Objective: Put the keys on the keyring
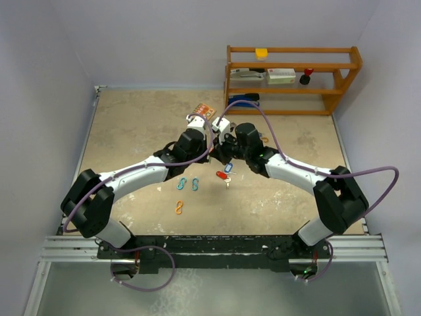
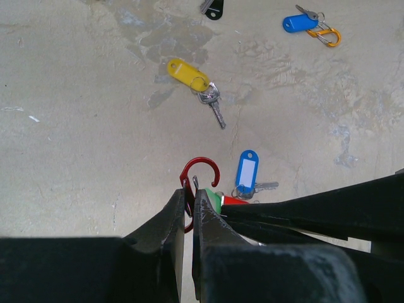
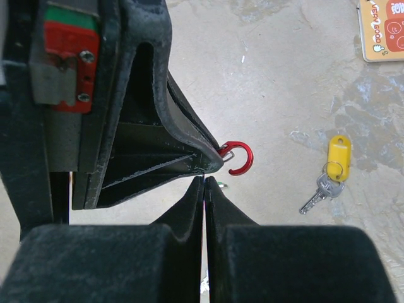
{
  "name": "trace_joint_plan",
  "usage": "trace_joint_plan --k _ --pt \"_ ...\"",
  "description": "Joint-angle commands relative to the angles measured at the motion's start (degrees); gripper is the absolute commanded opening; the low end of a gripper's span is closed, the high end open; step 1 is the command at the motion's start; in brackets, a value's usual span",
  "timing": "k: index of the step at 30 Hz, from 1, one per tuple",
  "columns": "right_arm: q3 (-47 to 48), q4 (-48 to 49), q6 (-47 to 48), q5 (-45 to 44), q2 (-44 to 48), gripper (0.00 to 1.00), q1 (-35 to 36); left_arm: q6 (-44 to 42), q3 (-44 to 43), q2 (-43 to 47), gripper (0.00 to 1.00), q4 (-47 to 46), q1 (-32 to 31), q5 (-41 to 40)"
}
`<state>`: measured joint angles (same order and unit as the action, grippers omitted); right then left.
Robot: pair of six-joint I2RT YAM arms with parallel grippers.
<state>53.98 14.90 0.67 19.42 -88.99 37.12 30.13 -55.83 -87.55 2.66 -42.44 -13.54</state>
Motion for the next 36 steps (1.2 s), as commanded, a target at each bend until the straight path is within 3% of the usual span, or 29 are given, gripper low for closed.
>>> trace_joint_plan --k 1,36 --pt "1.4 1.14 0.95 -0.37 -0.23 0.0 0.26 -1.62 -1.87 1.28 0.0 -1.56 0.25 0.96" --pt "0.96 1.67 1.38 -4.95 -0.48 0.0 0.38 -2.4 -0.13 3.32 0.0 0.93 0.31 3.85"
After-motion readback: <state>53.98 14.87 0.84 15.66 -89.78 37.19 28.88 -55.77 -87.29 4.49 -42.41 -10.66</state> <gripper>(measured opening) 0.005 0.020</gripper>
